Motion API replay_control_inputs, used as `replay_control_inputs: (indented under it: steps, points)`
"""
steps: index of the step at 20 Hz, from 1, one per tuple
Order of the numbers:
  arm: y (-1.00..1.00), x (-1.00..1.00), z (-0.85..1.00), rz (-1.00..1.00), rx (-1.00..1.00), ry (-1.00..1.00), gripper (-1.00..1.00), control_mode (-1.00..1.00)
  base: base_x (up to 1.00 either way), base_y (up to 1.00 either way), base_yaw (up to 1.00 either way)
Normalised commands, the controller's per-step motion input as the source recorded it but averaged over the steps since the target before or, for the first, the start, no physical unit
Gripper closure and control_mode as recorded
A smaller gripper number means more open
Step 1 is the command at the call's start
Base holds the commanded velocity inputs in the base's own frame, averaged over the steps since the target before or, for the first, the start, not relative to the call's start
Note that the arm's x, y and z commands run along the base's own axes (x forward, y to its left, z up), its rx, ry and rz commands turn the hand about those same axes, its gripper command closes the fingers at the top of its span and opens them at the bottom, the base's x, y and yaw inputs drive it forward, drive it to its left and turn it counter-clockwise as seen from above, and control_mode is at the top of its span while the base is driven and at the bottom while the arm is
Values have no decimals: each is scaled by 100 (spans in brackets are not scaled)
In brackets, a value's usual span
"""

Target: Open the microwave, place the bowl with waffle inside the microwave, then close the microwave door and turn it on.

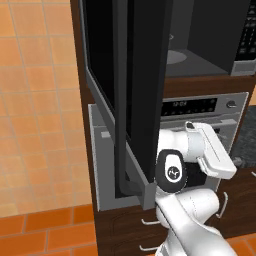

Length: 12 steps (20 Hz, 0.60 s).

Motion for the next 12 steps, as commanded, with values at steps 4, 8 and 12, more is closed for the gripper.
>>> replay_control_inputs:
  steps: [4, 8, 12]
  points:
    - [32, -2, -7, 0, -15, 0, -100, -100, 0, 0, 0]
    - [35, -6, 0, 0, -13, 0, -100, -100, 0, 0, 0]
    - [42, -13, 0, 0, -10, 0, -100, -100, 0, 0, 0]
